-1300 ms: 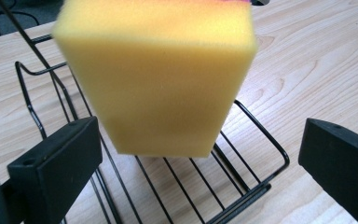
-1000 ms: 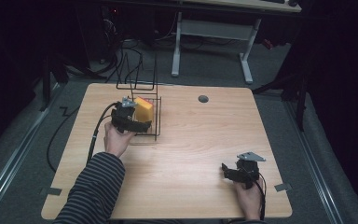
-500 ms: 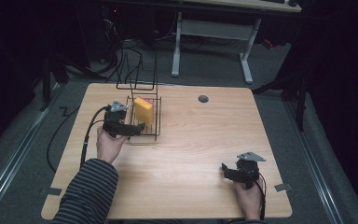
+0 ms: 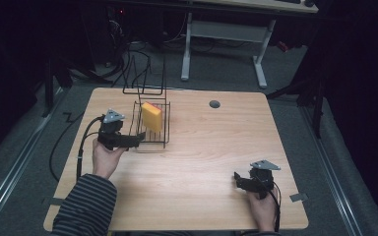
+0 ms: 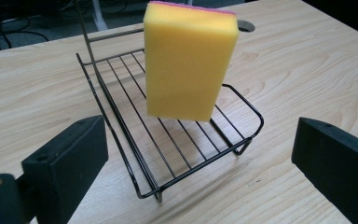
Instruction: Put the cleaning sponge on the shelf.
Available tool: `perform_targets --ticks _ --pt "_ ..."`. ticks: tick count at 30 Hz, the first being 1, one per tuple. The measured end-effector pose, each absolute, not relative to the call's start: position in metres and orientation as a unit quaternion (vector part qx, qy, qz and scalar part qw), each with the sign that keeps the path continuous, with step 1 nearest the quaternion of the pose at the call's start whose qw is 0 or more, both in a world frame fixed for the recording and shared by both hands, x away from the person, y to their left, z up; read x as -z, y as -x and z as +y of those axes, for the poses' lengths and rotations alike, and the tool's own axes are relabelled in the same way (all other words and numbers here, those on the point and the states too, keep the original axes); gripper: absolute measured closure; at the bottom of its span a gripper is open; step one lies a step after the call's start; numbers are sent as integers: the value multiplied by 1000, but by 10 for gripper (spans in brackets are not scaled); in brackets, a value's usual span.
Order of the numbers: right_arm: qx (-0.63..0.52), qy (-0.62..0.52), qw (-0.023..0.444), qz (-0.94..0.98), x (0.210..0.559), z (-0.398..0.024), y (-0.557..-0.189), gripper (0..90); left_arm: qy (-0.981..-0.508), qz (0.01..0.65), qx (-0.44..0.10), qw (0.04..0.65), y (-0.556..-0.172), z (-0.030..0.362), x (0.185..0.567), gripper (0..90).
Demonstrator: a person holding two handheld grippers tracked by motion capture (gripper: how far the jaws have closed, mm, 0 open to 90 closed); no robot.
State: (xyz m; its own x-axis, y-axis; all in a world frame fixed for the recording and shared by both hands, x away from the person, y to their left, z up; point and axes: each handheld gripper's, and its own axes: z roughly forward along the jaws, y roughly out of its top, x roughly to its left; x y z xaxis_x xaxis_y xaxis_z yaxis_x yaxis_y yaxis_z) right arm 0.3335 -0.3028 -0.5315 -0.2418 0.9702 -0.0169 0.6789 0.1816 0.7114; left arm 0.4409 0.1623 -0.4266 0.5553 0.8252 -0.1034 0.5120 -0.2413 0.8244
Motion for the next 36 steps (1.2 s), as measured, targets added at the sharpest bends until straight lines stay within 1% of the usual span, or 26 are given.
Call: perform_targets --ticks 13,36 --pt "-299 -566 244 729 531 -303 -334 181 -756 444 -185 444 -425 182 425 50" --pt "-299 -566 244 728 531 -303 -334 181 -743 462 -194 443 -401 208 439 66"
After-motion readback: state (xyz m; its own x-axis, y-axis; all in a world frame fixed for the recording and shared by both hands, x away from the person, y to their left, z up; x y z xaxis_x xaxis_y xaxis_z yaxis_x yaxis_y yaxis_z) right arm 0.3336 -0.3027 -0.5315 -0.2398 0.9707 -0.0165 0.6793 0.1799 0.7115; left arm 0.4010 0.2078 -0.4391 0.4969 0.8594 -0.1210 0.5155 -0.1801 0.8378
